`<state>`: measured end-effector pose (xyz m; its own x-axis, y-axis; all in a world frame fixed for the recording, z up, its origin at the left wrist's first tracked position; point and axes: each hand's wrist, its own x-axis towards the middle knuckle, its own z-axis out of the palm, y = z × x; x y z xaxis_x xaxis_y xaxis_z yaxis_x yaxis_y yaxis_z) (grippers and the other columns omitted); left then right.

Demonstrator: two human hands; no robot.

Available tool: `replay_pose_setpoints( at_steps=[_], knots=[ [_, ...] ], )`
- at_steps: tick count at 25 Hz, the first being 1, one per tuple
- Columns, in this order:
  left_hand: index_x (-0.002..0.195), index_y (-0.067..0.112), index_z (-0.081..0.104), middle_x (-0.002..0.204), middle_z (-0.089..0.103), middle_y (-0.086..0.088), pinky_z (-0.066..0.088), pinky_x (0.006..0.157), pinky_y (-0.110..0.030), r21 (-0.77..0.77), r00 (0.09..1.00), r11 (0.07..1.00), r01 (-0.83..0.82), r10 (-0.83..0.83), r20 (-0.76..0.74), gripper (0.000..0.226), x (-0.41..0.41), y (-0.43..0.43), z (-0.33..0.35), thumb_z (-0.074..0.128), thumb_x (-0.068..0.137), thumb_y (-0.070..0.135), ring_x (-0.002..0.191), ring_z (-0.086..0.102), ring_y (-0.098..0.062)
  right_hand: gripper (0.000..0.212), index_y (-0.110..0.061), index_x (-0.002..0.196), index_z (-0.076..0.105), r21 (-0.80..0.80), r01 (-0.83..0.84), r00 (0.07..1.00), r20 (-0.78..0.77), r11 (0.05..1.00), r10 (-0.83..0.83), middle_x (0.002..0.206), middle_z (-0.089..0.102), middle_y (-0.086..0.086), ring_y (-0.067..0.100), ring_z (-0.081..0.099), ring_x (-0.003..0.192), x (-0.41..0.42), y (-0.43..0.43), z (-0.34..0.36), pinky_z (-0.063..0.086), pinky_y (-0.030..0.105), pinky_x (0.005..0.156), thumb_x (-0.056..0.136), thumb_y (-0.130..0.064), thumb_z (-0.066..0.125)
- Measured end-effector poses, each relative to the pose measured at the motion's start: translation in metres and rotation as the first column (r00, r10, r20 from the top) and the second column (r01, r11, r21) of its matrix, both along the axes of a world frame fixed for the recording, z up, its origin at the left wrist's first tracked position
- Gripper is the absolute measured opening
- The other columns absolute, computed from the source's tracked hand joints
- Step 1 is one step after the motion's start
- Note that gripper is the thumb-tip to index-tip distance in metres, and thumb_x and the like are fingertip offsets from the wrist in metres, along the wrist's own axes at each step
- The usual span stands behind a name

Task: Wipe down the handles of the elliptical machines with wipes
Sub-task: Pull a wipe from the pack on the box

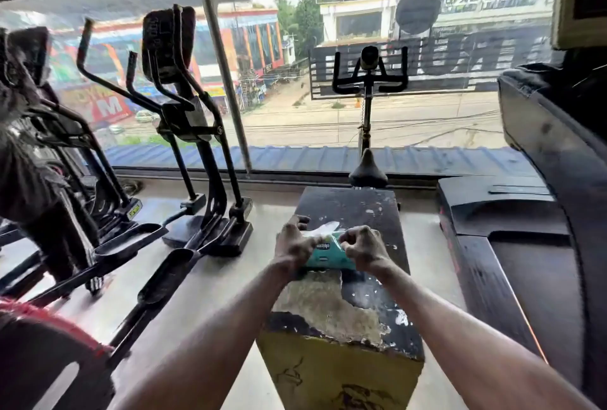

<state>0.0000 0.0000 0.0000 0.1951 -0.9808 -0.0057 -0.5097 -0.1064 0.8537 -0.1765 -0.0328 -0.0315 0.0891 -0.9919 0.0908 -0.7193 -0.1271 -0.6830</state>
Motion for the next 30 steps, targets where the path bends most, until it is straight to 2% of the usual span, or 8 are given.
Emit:
replay_pose_setpoints(
  at_steps=[4,7,9,13,19,22,27,30],
  knots=[
    [0.129,0.018,0.059,0.128,0.068,-0.005,0.053,0.097,-0.037,0.046,0.953,0.996,0.08,-0.09,0.288,0.061,-0.002,-0.038,-0.031,0.086,0.077,0.034,0.116,0.065,-0.025,0.026,-0.017,0.112,0.08,0.031,-0.07,0.992,-0.105,0.997,0.073,0.124,0.074,0.002,0.024,0.067,0.116,0.014,-0.028,-0.02,0.05,0.031,0.097,0.09,-0.013,0.067],
    [0.129,0.025,0.058,0.129,0.066,-0.002,0.054,0.094,-0.04,0.047,0.909,0.996,0.07,-0.083,0.409,0.058,0.004,-0.067,-0.052,0.076,0.081,0.054,0.116,0.064,-0.024,0.029,-0.018,0.118,0.077,-0.023,-0.092,0.989,-0.118,0.995,0.089,0.119,0.073,0.002,0.025,0.067,0.113,0.024,-0.046,-0.036,0.05,0.032,0.098,0.092,-0.014,0.066],
    [0.129,0.025,0.059,0.131,0.065,-0.001,0.054,0.094,-0.043,0.074,0.893,0.994,0.081,-0.105,0.437,0.057,0.011,-0.078,-0.059,0.071,0.083,0.056,0.116,0.063,-0.025,0.034,-0.018,0.127,0.072,-0.029,-0.094,0.988,-0.127,0.995,0.09,0.117,0.072,0.002,0.023,0.066,0.112,0.03,-0.051,-0.041,0.046,0.029,0.096,0.094,-0.016,0.066],
    [0.118,0.021,0.068,0.123,0.072,-0.006,0.057,0.088,-0.04,0.106,0.918,0.992,0.065,-0.101,0.384,0.033,0.026,-0.096,-0.071,0.065,0.09,0.039,0.107,0.068,-0.027,0.033,-0.023,0.13,0.072,-0.015,-0.105,0.975,-0.197,0.994,0.1,0.121,0.068,0.002,0.023,0.065,0.112,0.035,-0.065,-0.047,0.046,0.03,0.091,0.099,-0.024,0.062],
    [0.104,0.017,0.072,0.111,0.076,-0.008,0.055,0.079,-0.037,0.084,0.926,0.996,-0.001,-0.03,0.376,0.021,0.026,-0.1,-0.079,0.058,0.097,0.031,0.099,0.069,-0.029,0.018,-0.019,0.106,0.079,-0.034,-0.222,0.93,-0.309,0.975,0.201,0.107,0.065,0.003,0.031,0.068,0.096,0.031,-0.073,-0.05,0.052,0.039,0.082,0.1,-0.029,0.064],
    [0.106,0.015,0.071,0.11,0.075,-0.009,0.046,0.072,-0.033,0.078,0.925,0.997,-0.022,-0.009,0.381,0.022,0.022,-0.097,-0.077,0.057,0.098,0.03,0.099,0.068,-0.03,0.012,-0.017,0.098,0.075,-0.083,-0.203,0.96,-0.211,0.976,0.182,0.104,0.066,0.001,0.031,0.069,0.091,0.026,-0.073,-0.053,0.055,0.043,0.08,0.098,-0.023,0.065],
    [0.107,0.018,0.063,0.108,0.074,-0.006,0.053,0.073,-0.034,0.055,0.931,0.998,0.003,-0.023,0.365,0.013,0.021,-0.097,-0.075,0.06,0.096,0.022,0.093,0.067,-0.026,0.007,-0.017,0.103,0.073,-0.065,-0.035,0.998,0.05,0.997,0.038,0.106,0.076,0.001,0.017,0.066,0.089,0.026,-0.075,-0.052,0.053,0.033,0.085,0.098,-0.019,0.069],
    [0.118,0.022,0.052,0.115,0.07,-0.004,0.058,0.079,-0.041,-0.033,0.94,0.992,0.126,-0.108,0.324,0.031,0.018,-0.094,-0.071,0.06,0.092,0.007,0.099,0.067,-0.027,0.006,-0.018,0.102,0.071,-0.038,-0.005,0.992,0.127,0.999,0.01,0.102,0.077,0.001,0.018,0.067,0.09,0.03,-0.075,-0.05,0.054,0.034,0.085,0.098,-0.02,0.068]
  ],
)
